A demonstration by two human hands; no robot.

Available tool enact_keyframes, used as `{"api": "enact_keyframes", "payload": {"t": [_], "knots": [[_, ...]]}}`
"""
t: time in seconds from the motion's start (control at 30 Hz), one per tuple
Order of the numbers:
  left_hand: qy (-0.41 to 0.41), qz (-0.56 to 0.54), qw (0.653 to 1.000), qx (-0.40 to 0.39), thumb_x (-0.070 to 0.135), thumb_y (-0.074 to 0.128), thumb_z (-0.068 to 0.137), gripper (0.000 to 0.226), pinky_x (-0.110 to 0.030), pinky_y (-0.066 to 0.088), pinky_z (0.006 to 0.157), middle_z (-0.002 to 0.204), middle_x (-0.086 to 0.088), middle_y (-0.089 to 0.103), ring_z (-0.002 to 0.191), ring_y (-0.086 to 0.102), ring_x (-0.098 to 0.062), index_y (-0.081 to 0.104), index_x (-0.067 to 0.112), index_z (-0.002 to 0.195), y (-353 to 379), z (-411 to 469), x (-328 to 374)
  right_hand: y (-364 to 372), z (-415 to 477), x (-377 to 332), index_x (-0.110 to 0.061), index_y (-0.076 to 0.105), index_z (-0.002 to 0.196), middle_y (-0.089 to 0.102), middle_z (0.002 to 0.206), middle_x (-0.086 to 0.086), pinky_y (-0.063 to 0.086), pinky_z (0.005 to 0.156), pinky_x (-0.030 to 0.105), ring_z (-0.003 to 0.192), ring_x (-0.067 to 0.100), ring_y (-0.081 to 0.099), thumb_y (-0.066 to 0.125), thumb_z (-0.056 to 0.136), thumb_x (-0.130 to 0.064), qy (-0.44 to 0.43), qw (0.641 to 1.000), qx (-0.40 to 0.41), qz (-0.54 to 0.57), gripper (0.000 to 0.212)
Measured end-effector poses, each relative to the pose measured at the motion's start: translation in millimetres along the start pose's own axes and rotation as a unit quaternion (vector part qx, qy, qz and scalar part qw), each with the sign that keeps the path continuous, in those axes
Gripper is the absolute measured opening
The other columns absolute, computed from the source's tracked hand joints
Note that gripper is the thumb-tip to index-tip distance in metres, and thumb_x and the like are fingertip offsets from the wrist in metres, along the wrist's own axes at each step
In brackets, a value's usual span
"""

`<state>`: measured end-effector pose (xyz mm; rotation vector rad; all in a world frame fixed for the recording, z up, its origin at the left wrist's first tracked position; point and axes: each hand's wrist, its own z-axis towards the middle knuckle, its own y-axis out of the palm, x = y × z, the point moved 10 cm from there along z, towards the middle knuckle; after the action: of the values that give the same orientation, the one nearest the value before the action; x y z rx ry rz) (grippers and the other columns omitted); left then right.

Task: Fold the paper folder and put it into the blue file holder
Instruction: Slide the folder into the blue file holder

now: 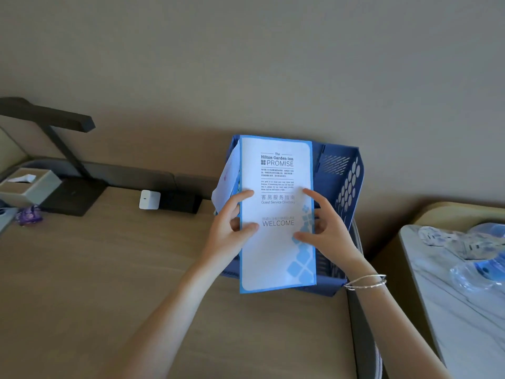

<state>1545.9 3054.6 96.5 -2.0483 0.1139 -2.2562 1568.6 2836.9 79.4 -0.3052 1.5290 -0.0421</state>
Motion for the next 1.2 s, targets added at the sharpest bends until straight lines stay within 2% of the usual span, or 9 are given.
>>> {"api": "enact_keyframes", "payload": {"t": [0.13,0.27,0.37,0.47,0.6,0.77,0.93,1.1,1.2], "knots": [[0.004,0.02,0.999,0.045,-0.001,0.062,0.084,0.06,-0.031,0.049,0.068,0.098,0.003,0.069,0.077,0.063,-0.026,0.053,0.045,0.122,4,25,-13,-1,46,11,-0.044,0.046,0.141,0.068,0.11,0.017,0.061,0.082,0.053,0.099,0.04,0.068,0.079,0.074,0.011,-0.019,1.0,0.013,-0.012,0.093],[0.006,0.074,0.995,0.062,-0.005,0.059,0.08,0.071,-0.012,0.039,0.058,0.087,0.021,0.062,0.062,0.05,-0.003,0.047,0.048,0.127,9,45,-27,1,87,22,-0.049,0.046,0.139,0.066,0.101,0.018,0.061,0.076,0.046,0.088,0.037,0.064,0.075,0.074,0.013,-0.048,0.998,0.016,-0.033,0.094],[0.021,0.113,0.99,0.078,-0.009,0.055,0.079,0.079,-0.019,0.042,0.06,0.13,0.002,0.058,0.075,0.056,-0.01,0.043,0.049,0.131,8,54,-39,9,111,31,-0.042,0.047,0.141,0.059,0.105,-0.019,0.058,0.075,0.027,0.084,0.014,0.061,0.072,0.073,0.016,-0.07,0.997,-0.001,-0.038,0.093],[0.046,0.138,0.983,0.111,-0.012,0.057,0.08,0.086,-0.042,0.056,0.071,0.145,0.012,0.047,0.102,0.064,-0.019,0.04,0.055,0.132,4,53,-50,21,128,42,-0.042,0.048,0.14,0.061,0.117,-0.014,0.059,0.083,0.036,0.091,0.018,0.062,0.07,0.072,0.017,-0.07,0.997,-0.023,-0.04,0.092],[0.054,0.182,0.968,0.166,-0.01,0.061,0.082,0.082,-0.047,0.056,0.088,0.143,0.035,0.04,0.129,0.052,-0.014,0.04,0.046,0.137,-5,41,-70,50,146,54,-0.047,0.047,0.137,0.061,0.126,-0.013,0.057,0.093,0.04,0.103,0.024,0.065,0.069,0.074,0.016,-0.066,0.995,-0.067,-0.038,0.091],[0.052,0.213,0.954,0.205,-0.009,0.065,0.082,0.085,-0.038,0.052,0.091,0.14,0.049,0.028,0.125,0.057,-0.024,0.037,0.047,0.138,-9,35,-92,83,163,72,-0.043,0.045,0.14,0.055,0.133,-0.015,0.055,0.096,0.038,0.109,0.025,0.06,0.067,0.075,0.015,-0.064,0.992,-0.101,-0.041,0.089],[0.033,0.189,0.961,0.201,-0.009,0.065,0.082,0.087,-0.054,0.052,0.095,0.136,0.053,0.024,0.123,0.059,-0.032,0.036,0.054,0.136,-7,33,-115,101,171,91,-0.039,0.043,0.143,0.051,0.139,-0.003,0.046,0.106,0.05,0.127,0.022,0.05,0.069,0.075,0.011,-0.062,0.989,-0.122,-0.061,0.088],[0.012,0.193,0.963,0.187,-0.004,0.062,0.086,0.08,-0.049,0.054,0.093,0.134,0.054,0.025,0.128,0.053,-0.014,0.036,0.052,0.136,-2,30,-125,104,174,107,-0.038,0.044,0.142,0.051,0.142,-0.004,0.043,0.11,0.051,0.133,0.022,0.048,0.068,0.073,0.015,-0.054,0.988,-0.133,-0.053,0.09],[0.014,0.221,0.96,0.17,-0.008,0.06,0.086,0.076,-0.043,0.054,0.096,0.133,0.057,0.023,0.127,0.056,-0.021,0.036,0.044,0.136,1,30,-127,102,175,111,-0.033,0.044,0.144,0.051,0.143,-0.006,0.043,0.112,0.048,0.133,0.018,0.048,0.069,0.074,0.015,-0.057,0.988,-0.134,-0.048,0.089]]}}
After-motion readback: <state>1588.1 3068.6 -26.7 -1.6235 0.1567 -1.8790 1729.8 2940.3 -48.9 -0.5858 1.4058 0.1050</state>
